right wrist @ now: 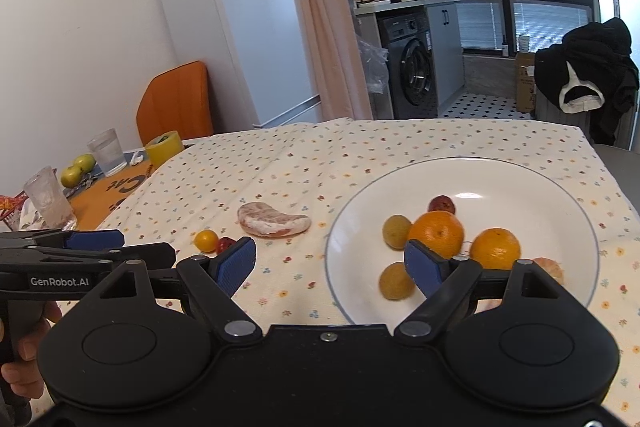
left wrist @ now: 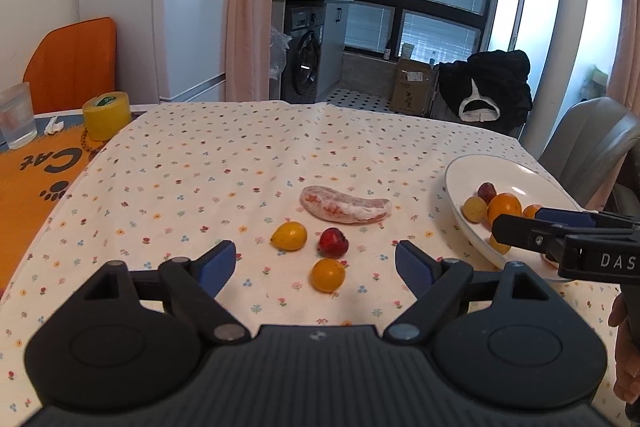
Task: Organize fruits
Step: 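Move both open tools back toward the remaining loose fruits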
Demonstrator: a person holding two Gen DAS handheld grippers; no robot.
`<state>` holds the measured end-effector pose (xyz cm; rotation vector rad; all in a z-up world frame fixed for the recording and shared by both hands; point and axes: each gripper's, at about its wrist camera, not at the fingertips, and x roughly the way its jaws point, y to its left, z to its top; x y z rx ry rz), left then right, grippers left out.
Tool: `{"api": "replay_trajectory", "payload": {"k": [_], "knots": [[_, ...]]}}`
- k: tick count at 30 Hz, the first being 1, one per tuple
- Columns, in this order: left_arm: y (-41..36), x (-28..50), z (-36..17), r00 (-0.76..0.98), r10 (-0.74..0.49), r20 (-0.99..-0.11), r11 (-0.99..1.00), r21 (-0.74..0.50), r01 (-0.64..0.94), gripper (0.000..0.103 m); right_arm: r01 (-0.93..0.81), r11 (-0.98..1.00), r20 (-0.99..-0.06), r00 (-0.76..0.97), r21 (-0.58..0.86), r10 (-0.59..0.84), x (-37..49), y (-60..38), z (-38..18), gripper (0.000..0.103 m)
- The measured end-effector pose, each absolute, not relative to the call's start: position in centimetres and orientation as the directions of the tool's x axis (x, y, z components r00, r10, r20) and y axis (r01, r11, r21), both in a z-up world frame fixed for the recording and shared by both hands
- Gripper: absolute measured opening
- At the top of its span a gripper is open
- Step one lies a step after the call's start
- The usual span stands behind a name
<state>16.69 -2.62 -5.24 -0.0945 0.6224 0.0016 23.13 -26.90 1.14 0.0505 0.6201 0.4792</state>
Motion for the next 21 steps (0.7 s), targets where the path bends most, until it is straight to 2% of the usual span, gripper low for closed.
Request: {"api": "replay_trajectory", "payload": {"k": [15, 17, 21], "knots": [[-2.6, 17.8, -7.8, 0.799, -0.058, -0.599, 0.992, -0.125, -0.022, 0.082, -0.453, 0.872, -0.556, 0.683, 0.185, 0.473, 23.6, -25.2, 0.4, 0.081], [-2.9, 18.0, -8.0, 0.802, -0.059, -0.594, 0.992, -0.123, -0.018, 0.080, -0.455, 0.872, -0.557, 0.683, 0.182, 0.473, 23.7, -25.2, 0.4, 0.081], [-3.0, 18.6, -8.6, 0.792, -0.076, -0.606, 0.990, -0.138, -0.012, 0.062, -0.463, 0.868, -0.555, 0.680, 0.182, 0.479, 23.9, -24.9, 0.4, 0.079]]}}
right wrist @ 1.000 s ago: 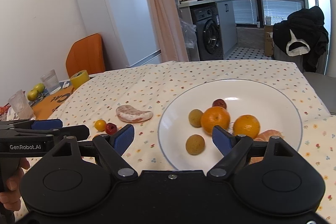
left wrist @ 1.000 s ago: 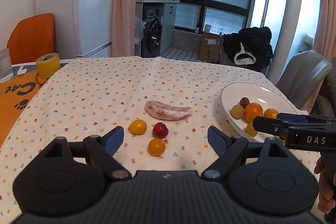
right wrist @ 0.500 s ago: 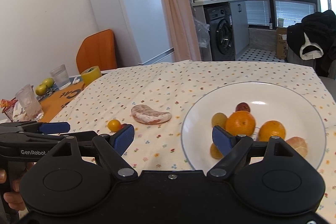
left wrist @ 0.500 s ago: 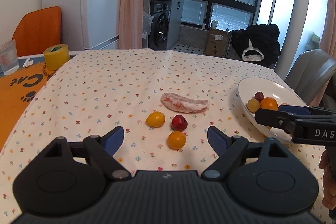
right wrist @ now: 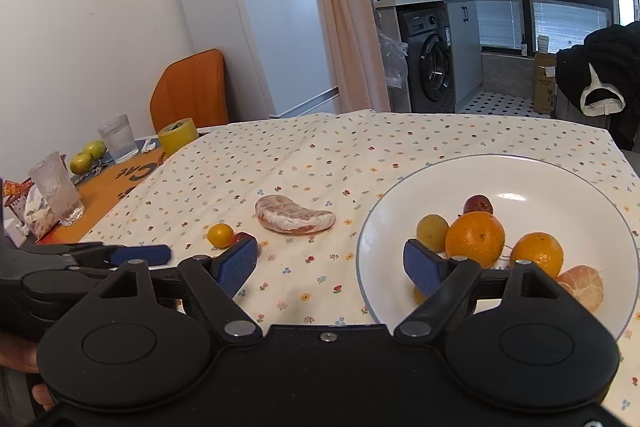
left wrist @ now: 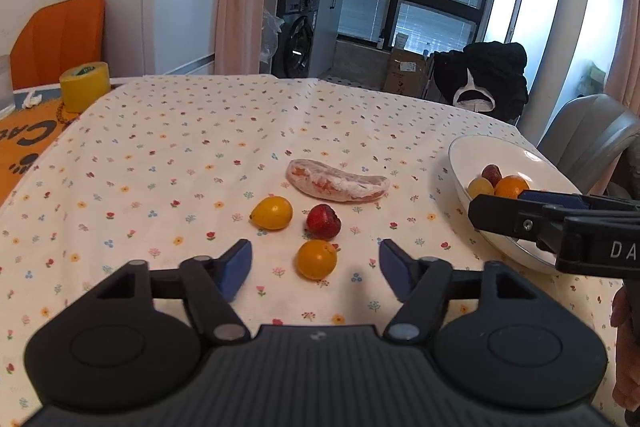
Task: Organize fruits
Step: 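Move both open tools back toward the remaining loose fruits, then grasp a small tangerine with the left tool while the right tool grasps the red apple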
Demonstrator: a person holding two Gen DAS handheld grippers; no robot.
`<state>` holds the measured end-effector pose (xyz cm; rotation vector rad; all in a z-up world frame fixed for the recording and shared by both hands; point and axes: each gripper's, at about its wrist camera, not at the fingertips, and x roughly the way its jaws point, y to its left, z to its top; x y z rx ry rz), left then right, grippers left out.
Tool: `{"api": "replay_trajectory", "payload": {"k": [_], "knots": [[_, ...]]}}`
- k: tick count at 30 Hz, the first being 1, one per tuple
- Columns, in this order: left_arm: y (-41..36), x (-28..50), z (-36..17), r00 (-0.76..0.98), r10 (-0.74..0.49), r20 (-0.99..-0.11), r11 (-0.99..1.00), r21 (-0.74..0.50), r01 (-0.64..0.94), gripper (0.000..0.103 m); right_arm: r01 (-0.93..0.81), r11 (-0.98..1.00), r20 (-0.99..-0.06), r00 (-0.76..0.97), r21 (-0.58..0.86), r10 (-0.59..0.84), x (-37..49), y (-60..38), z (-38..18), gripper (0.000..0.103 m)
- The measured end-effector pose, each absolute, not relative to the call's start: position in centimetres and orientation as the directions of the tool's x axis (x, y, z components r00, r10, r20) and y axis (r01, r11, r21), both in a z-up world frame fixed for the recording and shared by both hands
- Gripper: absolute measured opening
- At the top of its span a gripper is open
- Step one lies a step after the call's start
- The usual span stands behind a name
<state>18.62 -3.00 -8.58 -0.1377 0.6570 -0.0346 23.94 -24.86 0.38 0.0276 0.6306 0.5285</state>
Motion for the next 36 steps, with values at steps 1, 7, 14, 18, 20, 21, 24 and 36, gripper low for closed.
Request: {"api": "replay_trajectory", "payload": {"k": [1, 7, 14, 18, 20, 21, 24, 36], "knots": [[-3.0, 18.8, -8.7, 0.788, -0.080, -0.610, 0.990, -0.144, -0.010, 0.058, -0.466, 0.866, -0.555, 0.678, 0.182, 0.481, 24.0, -24.8, 0.4, 0.078], [-2.8, 19.5, -9.6, 0.776, -0.102, -0.622, 0.987, -0.163, -0.001, 0.038, -0.500, 0.848, -0.563, 0.655, 0.177, 0.504, 24.4, -23.4, 0.1, 0.069], [-1.9, 19.7, -9.8, 0.767, -0.118, -0.631, 0.980, -0.200, -0.014, 0.023, -0.533, 0.826, -0.582, 0.619, 0.182, 0.527, 24.9, -21.4, -0.6, 0.062], [-0.7, 19.4, -9.5, 0.775, -0.106, -0.623, 0.977, -0.210, -0.035, 0.023, -0.552, 0.814, -0.595, 0.597, 0.182, 0.538, 25.2, -20.3, -1.0, 0.059], [-0.2, 19.3, -9.4, 0.778, -0.098, -0.621, 0.976, -0.211, -0.046, 0.023, -0.558, 0.809, -0.602, 0.588, 0.183, 0.541, 25.4, -19.8, -1.2, 0.058], [0.0, 19.3, -9.4, 0.779, -0.094, -0.620, 0.976, -0.212, -0.051, 0.023, -0.562, 0.807, -0.605, 0.582, 0.184, 0.544, 25.5, -19.5, -1.3, 0.058], [0.6, 19.3, -9.3, 0.781, -0.082, -0.619, 0.975, -0.213, -0.066, 0.023, -0.574, 0.798, -0.611, 0.569, 0.184, 0.550, 25.8, -18.8, -1.4, 0.057], [3.0, 19.2, -9.2, 0.790, -0.036, -0.612, 0.965, -0.225, -0.131, 0.023, -0.611, 0.769, -0.641, 0.518, 0.186, 0.566, 27.2, -16.1, -2.3, 0.051]]}}
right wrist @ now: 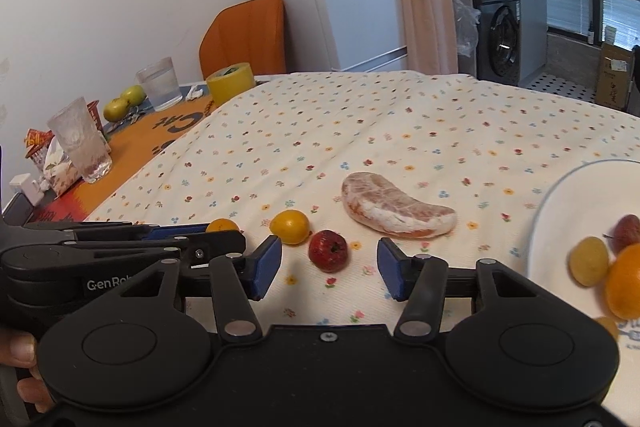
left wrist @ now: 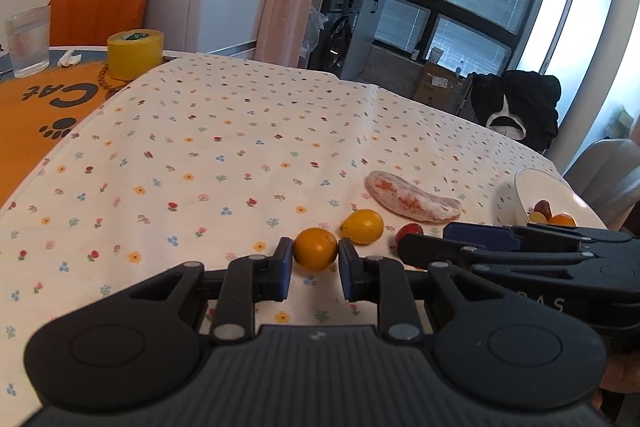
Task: Organize fruits
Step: 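Grasp a small tangerine with the left tool while the right tool grasps the red apple, then carry the tangerine and red apple in both tools over the white plate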
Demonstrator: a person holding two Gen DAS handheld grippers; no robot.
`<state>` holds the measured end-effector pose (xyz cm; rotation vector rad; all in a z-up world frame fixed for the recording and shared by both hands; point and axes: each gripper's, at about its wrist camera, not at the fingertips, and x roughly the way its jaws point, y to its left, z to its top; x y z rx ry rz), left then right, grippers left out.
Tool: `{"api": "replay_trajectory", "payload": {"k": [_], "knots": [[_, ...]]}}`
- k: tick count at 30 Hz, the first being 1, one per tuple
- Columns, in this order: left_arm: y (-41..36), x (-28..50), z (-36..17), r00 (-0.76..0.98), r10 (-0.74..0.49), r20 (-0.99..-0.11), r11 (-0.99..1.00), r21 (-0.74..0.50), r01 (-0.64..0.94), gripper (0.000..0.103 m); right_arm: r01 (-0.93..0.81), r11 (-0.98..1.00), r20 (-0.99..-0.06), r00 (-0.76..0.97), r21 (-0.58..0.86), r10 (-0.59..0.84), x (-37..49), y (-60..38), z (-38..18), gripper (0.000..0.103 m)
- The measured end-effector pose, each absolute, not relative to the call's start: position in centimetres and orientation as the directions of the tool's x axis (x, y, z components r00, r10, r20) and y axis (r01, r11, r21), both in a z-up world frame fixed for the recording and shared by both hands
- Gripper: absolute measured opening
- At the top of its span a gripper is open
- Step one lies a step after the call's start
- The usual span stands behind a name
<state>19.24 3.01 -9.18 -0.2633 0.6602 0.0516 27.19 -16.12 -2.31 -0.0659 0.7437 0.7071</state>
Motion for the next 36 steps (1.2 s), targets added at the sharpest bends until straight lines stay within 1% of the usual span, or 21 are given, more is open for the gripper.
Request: {"api": "replay_trajectory", "payload": {"k": [5, 7, 9, 11, 27, 36], "knots": [[3.5, 19.3, -9.4, 0.785, -0.023, -0.619, 0.964, -0.223, -0.147, 0.023, -0.619, 0.763, -0.648, 0.506, 0.187, 0.569, 27.4, -15.3, -2.8, 0.051], [3.6, 19.2, -9.3, 0.784, -0.017, -0.620, 0.963, -0.222, -0.155, 0.023, -0.621, 0.759, -0.652, 0.495, 0.196, 0.574, 27.5, -15.2, -3.1, 0.045], [3.6, 19.1, -9.2, 0.787, -0.018, -0.617, 0.962, -0.224, -0.155, 0.023, -0.620, 0.759, -0.657, 0.490, 0.198, 0.572, 27.5, -15.1, -3.2, 0.031], [3.4, 19.0, -9.0, 0.790, -0.020, -0.612, 0.963, -0.225, -0.150, 0.023, -0.620, 0.761, -0.659, 0.494, 0.191, 0.568, 27.5, -15.1, -3.2, 0.023], [0.4, 17.9, -7.0, 0.816, -0.051, -0.576, 0.972, -0.216, -0.092, 0.023, -0.592, 0.787, -0.603, 0.567, 0.175, 0.561, 25.8, -18.7, -0.2, 0.022], [-2.7, 17.9, -5.8, 0.829, -0.095, -0.550, 0.979, -0.205, -0.023, 0.023, -0.542, 0.822, -0.571, 0.625, 0.173, 0.533, 25.1, -22.4, 1.2, 0.022]]}}
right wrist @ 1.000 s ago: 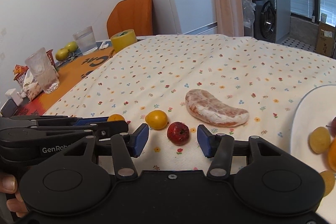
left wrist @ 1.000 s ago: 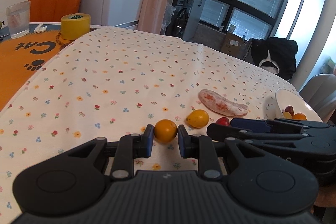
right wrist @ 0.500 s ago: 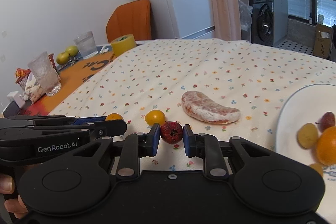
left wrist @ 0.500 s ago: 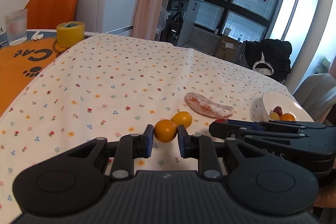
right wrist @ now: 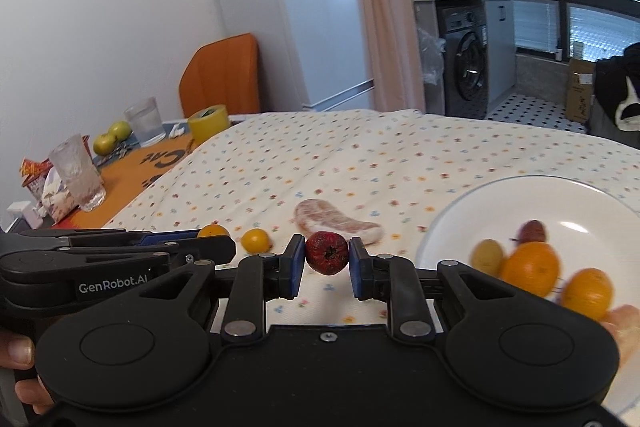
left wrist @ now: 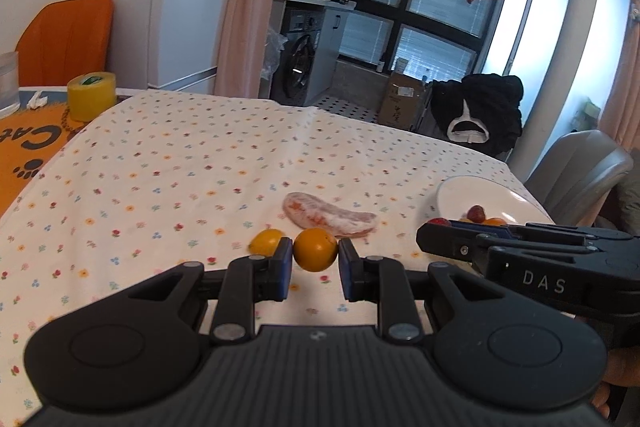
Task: Organize fruits
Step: 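Carry the tangerine and red apple in both tools over the white plate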
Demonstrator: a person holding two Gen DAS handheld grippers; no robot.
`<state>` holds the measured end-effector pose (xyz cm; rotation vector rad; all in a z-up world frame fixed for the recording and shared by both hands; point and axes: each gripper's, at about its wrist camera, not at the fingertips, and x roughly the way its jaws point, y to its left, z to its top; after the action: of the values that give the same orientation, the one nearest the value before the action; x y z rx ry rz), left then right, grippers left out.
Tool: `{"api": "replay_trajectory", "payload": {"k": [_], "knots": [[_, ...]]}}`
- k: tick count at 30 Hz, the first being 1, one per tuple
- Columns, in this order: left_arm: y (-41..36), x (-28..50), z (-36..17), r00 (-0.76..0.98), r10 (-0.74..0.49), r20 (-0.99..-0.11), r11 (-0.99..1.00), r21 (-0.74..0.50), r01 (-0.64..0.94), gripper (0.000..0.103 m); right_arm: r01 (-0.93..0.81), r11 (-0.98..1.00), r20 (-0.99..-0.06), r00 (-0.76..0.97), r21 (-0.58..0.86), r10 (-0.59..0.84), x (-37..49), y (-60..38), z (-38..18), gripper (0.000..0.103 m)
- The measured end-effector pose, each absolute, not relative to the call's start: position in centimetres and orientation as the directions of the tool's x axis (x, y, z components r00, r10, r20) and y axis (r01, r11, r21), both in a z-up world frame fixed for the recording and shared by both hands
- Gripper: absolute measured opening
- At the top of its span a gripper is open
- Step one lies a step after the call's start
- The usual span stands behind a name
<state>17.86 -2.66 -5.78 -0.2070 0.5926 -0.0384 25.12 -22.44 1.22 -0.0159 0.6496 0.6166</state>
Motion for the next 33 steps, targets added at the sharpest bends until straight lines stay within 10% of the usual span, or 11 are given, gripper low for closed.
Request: {"api": "replay_trajectory", "payload": {"k": [33], "knots": [[-13.4, 20.6, -6.1, 0.786, -0.285, -0.549, 0.957, -0.207, 0.202, 0.023, -0.296, 0.943, -0.546, 0.770, 0.154, 0.330, 24.8, -35.9, 1.6, 0.022]]}}
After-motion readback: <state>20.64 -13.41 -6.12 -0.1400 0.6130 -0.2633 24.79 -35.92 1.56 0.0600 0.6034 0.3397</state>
